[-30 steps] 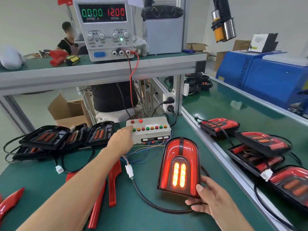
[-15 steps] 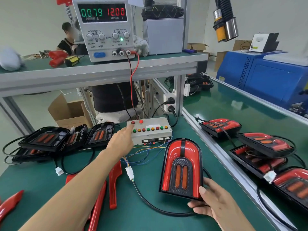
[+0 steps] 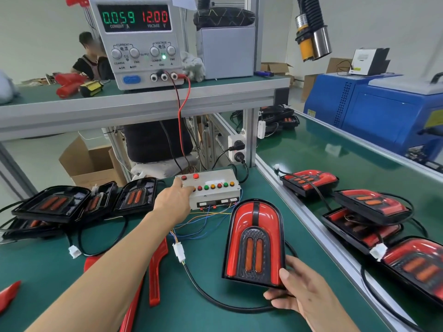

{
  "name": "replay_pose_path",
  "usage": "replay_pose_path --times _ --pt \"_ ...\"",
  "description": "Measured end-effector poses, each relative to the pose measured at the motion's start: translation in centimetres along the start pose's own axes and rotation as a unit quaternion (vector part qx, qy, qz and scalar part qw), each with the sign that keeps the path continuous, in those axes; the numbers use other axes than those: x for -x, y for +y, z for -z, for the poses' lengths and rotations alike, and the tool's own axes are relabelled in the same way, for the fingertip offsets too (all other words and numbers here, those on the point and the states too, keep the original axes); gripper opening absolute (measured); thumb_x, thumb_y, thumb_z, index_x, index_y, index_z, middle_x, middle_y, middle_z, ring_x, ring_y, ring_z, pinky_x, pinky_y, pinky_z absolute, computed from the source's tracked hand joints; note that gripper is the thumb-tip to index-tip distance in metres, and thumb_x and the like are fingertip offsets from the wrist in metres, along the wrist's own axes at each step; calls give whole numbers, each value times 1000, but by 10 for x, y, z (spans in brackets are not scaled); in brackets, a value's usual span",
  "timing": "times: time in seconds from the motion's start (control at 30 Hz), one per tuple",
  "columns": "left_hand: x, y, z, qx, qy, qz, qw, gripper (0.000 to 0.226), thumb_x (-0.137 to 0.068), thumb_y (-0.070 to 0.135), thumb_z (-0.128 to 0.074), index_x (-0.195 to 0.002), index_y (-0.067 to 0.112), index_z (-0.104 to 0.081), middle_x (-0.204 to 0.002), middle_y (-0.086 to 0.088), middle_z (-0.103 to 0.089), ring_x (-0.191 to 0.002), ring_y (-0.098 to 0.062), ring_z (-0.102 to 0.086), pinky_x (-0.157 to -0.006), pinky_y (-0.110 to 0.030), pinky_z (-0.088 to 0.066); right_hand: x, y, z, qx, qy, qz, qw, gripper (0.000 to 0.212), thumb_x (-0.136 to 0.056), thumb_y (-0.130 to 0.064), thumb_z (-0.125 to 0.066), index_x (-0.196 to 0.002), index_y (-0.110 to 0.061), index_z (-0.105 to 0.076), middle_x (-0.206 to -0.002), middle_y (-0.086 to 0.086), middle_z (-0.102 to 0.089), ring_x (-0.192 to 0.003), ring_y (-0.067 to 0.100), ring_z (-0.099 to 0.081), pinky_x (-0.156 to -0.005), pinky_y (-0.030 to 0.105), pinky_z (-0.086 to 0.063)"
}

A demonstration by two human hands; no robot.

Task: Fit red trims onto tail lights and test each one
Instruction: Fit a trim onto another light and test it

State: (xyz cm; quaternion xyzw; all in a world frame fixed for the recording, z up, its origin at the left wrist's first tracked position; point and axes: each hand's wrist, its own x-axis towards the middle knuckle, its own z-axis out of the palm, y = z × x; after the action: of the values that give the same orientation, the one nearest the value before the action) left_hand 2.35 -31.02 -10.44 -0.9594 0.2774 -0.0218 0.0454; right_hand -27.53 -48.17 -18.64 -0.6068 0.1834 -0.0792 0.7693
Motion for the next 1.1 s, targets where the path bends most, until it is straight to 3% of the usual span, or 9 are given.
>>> replay_pose_path --times 0.13,0.53,0.7,1.1 --pt "-1 2 0 -11 0 0 1000 58 -95 10 -48 -150 26 -44 -139 -12 -39 -114 -34 -60 -92 -43 -52 0 0 0 1 1 2 1000 55 -83 -32 -65 -135 -17 -57 -106 19 -76 -88 40 -75 -69 31 -60" --pt "-4 1 -2 -19 1 -10 1000 54 -94 12 -50 -146 22 -48 -133 -13 -44 -109 -39 -62 -90 -45 -51 0 0 1 -9 -3 1 1000 50 -87 -29 -65 -136 -17 -58 -109 20 -75 -89 41 -74 -71 34 -61" --pt "-5 -2 -3 -9 4 -13 1000 56 -93 12 -51 -147 24 -48 -134 -13 -45 -111 -39 -61 -91 -46 -52 0 0 1 -13 -6 -3 1000 51 -90 -36 -76 -135 -18 -59 -110 20 -74 -91 43 -74 -71 35 -61" --pt "-4 3 -5 7 17 15 1000 52 -93 12 -50 -144 23 -51 -135 -10 -45 -114 -34 -59 -91 -43 -52 -2 1 5 -16 -12 4 1000 53 -87 -30 -66 -137 -17 -57 -112 21 -74 -89 44 -73 -70 36 -61"
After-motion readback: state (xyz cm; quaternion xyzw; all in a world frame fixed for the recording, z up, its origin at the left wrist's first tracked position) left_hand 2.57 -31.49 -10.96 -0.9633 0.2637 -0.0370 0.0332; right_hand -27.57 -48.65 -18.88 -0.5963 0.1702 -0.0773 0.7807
